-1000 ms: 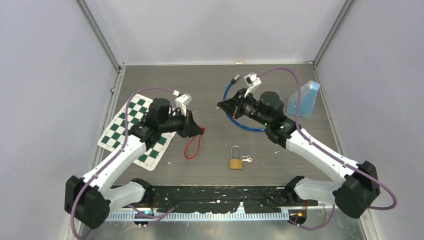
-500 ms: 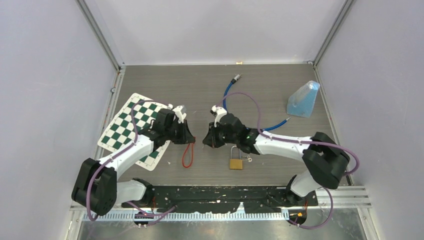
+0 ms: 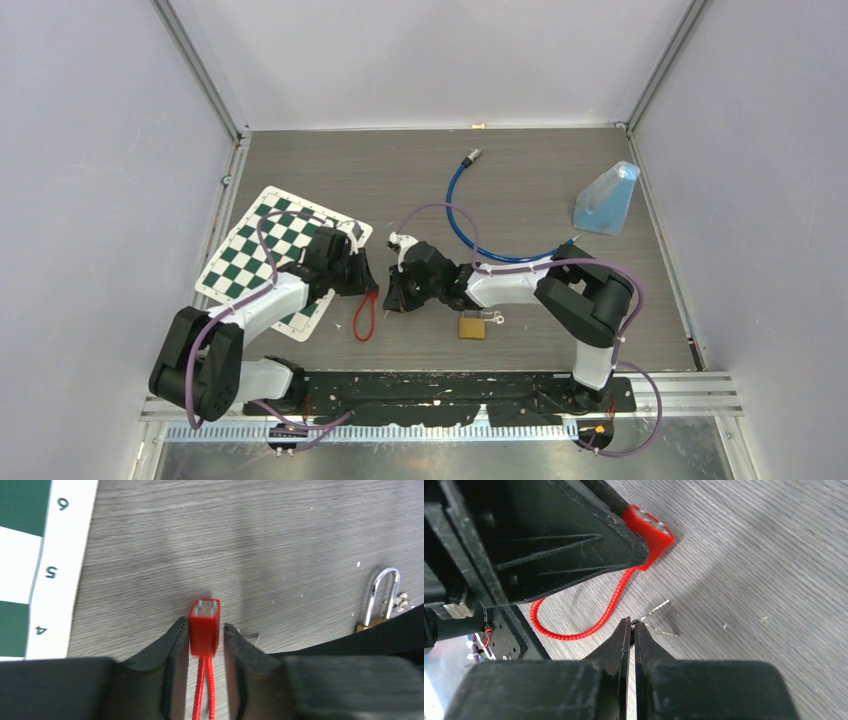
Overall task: Lock with the key
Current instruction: Place the lock at the center of the board, then pick up the lock from the center of the board.
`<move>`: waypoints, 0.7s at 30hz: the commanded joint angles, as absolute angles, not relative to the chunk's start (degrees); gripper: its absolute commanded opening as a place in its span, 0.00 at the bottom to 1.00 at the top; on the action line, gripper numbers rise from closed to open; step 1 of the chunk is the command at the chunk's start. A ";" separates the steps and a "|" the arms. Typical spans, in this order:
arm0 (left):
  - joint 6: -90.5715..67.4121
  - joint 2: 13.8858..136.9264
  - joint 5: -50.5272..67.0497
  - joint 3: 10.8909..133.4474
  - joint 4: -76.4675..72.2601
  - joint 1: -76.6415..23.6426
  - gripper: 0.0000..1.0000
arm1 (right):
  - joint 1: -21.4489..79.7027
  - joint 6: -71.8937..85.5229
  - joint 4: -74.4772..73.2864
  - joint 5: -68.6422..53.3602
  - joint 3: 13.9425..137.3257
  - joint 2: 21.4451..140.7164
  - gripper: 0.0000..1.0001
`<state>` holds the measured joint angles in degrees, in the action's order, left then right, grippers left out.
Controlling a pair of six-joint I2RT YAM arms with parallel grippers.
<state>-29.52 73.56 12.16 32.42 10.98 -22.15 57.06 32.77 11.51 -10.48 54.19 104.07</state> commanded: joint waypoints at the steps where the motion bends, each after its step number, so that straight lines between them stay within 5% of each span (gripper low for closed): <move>1: -28.71 69.85 6.16 34.74 10.20 -21.75 0.37 | 57.11 32.30 13.78 -11.63 57.67 105.25 0.05; 3: -28.04 67.41 3.68 35.73 11.54 -21.72 0.43 | 57.07 32.12 11.91 -9.82 58.16 104.91 0.07; 10: -27.00 59.06 0.54 39.57 15.09 -21.71 0.52 | 56.92 30.45 8.68 -8.38 59.99 102.03 0.49; 15: -25.21 52.15 -2.69 41.64 18.27 -21.55 0.57 | 53.09 30.66 6.39 -10.12 60.02 97.00 0.55; 20: -23.68 43.13 -2.13 43.57 20.84 -21.49 0.93 | 45.35 25.68 -3.75 0.98 59.99 94.15 0.60; 21: -23.45 41.28 -2.02 43.68 20.49 -21.45 0.98 | 44.87 23.83 -5.61 7.01 61.25 94.42 0.68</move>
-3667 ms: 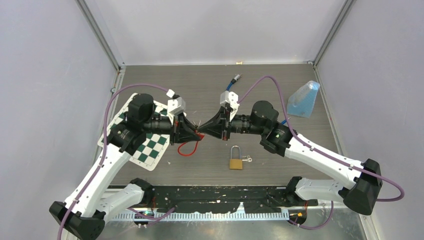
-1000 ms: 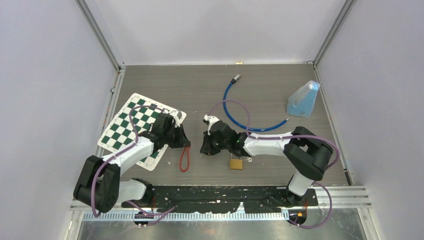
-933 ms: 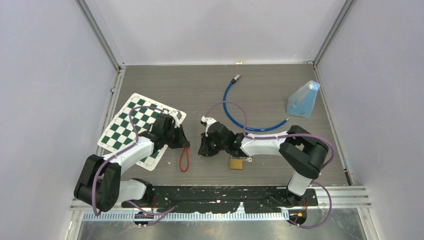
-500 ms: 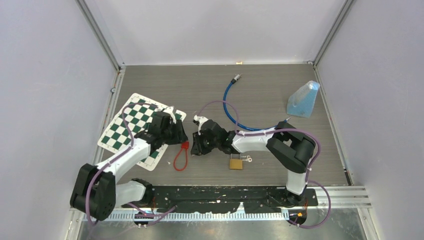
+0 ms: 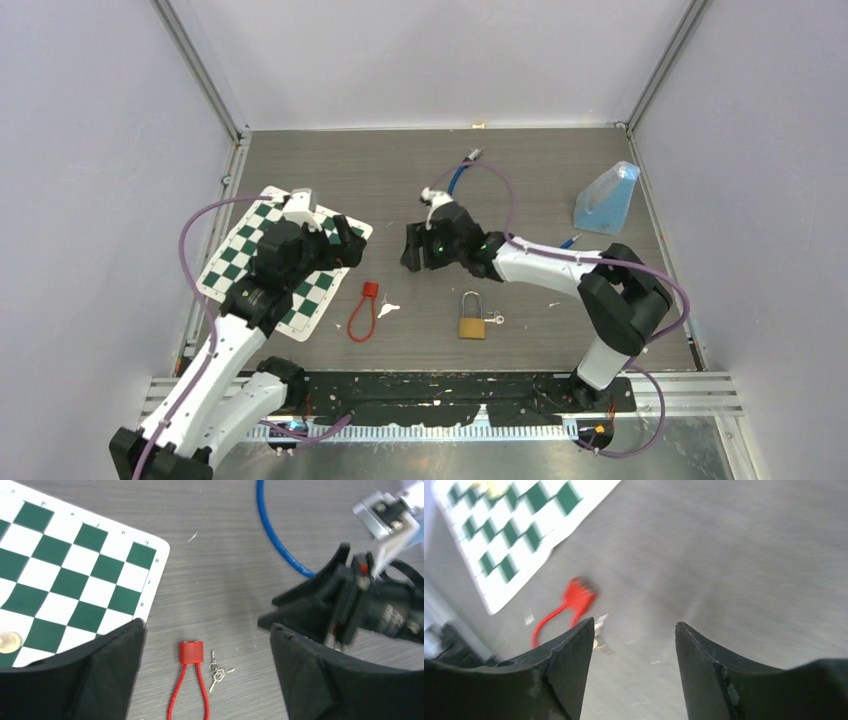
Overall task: Lock with the key
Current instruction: Pick up the lock from the center of the board.
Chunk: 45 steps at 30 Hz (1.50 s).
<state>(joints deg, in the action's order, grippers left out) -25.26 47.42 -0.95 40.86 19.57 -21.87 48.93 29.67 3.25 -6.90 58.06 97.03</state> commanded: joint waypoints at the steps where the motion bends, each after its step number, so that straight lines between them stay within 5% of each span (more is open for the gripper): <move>1: -23.01 39.91 -2.00 44.01 20.35 -21.45 0.99 | 44.48 19.69 -9.49 9.70 63.28 94.98 0.72; 7: -20.09 37.33 -2.25 47.20 24.25 -21.36 1.00 | 43.76 7.32 -24.09 23.67 74.91 107.04 0.99; 18: -20.13 36.69 -0.26 44.71 24.87 -21.27 1.00 | 38.34 6.95 -26.30 18.42 81.16 115.22 0.99; 29: -19.83 36.89 -0.26 44.51 25.62 -21.27 1.00 | 31.89 8.72 -25.99 1.20 80.89 116.35 0.69; 32: -20.16 37.14 1.23 44.39 25.50 -21.27 1.00 | 31.41 7.51 -27.11 -1.92 81.81 117.15 0.41; 33: -20.66 37.49 1.92 44.24 25.20 -21.27 0.99 | 31.38 6.54 -27.97 -3.58 82.39 117.71 0.10; 45: -25.51 47.75 10.21 43.83 19.97 -21.25 0.97 | 31.40 1.12 -21.60 -13.21 74.62 103.60 0.05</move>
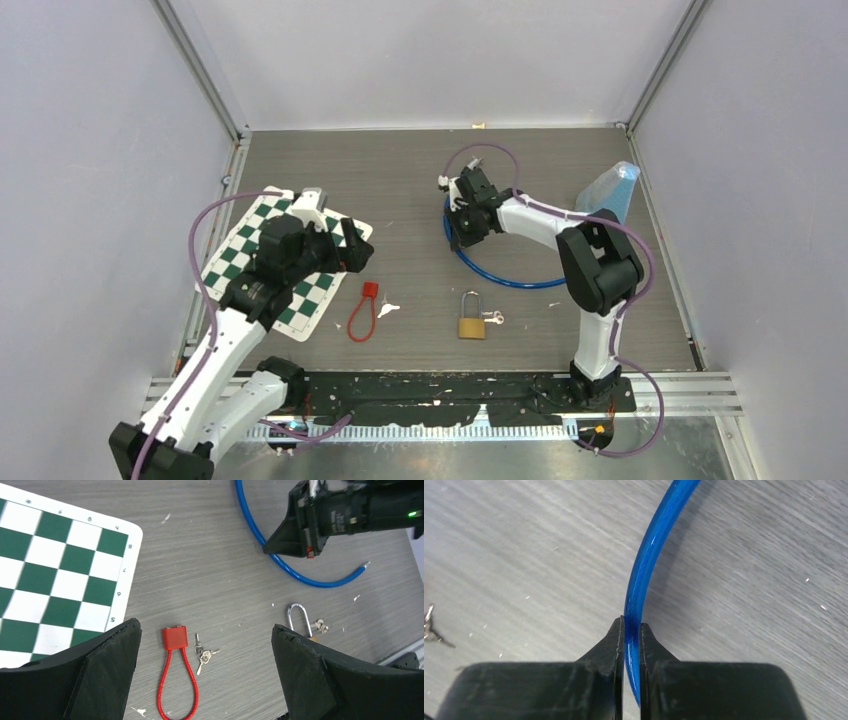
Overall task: Lock with the key
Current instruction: Pick up the lock from the center of the board.
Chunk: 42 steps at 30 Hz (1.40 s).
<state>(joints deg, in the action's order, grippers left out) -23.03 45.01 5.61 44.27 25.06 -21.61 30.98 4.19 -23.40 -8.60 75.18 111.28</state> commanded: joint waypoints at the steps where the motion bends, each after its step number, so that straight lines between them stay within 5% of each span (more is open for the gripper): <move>1: -25.94 48.61 10.58 43.78 19.47 -21.23 0.97 | 31.43 0.87 -21.55 -13.67 74.31 102.26 0.05; 20: -42.29 58.94 19.47 40.13 -1.75 -17.84 0.95 | 31.36 6.23 -5.10 -31.66 58.66 79.69 0.05; 42: -65.29 78.82 26.04 32.98 -31.96 -21.78 0.85 | 35.37 6.79 4.49 -38.28 50.69 81.40 0.05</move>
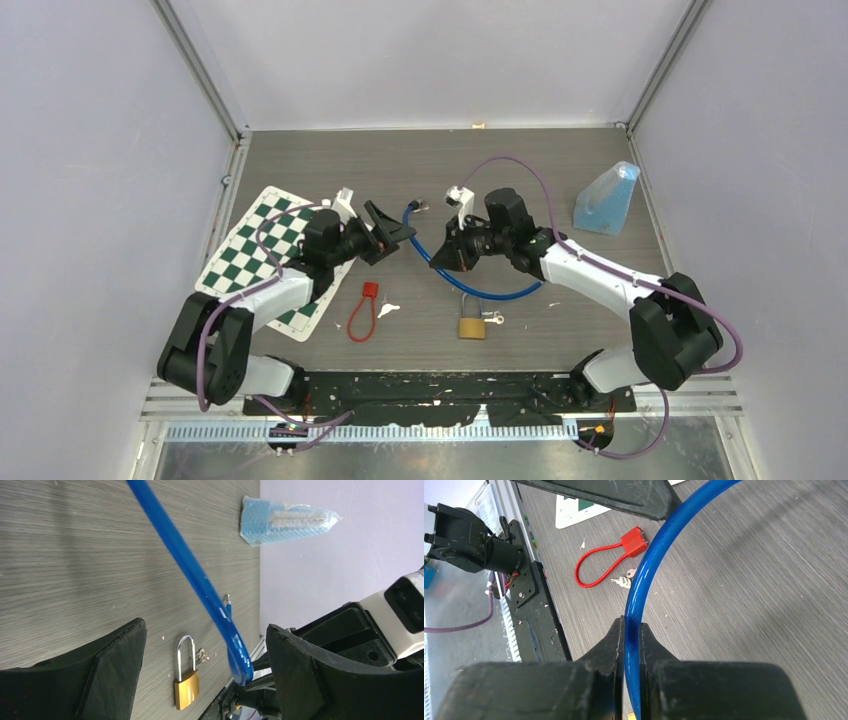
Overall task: Lock with the key
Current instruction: Pick up the lock from the center of the board.
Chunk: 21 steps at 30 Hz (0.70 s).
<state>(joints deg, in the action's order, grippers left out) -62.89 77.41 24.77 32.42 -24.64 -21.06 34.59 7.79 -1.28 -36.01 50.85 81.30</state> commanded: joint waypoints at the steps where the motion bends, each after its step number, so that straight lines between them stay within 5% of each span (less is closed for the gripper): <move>1: -65.77 79.45 26.36 32.97 -32.89 -21.86 0.84 | 35.53 6.44 4.51 -38.44 50.66 81.74 0.05; 11: -71.51 87.62 26.56 32.92 -41.73 -23.30 0.62 | 40.46 -3.18 -0.49 -34.67 52.11 85.07 0.05; 13: -71.88 88.41 25.99 32.22 -43.39 -23.54 0.48 | 41.10 -4.05 -1.65 -33.16 52.42 85.54 0.05; 17: -71.28 88.51 25.54 31.57 -44.87 -23.55 0.02 | 41.63 -4.56 -2.25 -30.73 52.59 86.02 0.05; 21: -69.57 87.30 24.94 31.39 -44.68 -23.64 0.00 | 42.35 -4.00 -2.72 -26.01 53.01 85.62 0.05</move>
<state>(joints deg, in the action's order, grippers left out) -71.53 88.86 25.78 31.33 -38.92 -23.31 41.69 -2.57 -3.68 -31.07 50.54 86.24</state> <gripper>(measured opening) 0.060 0.118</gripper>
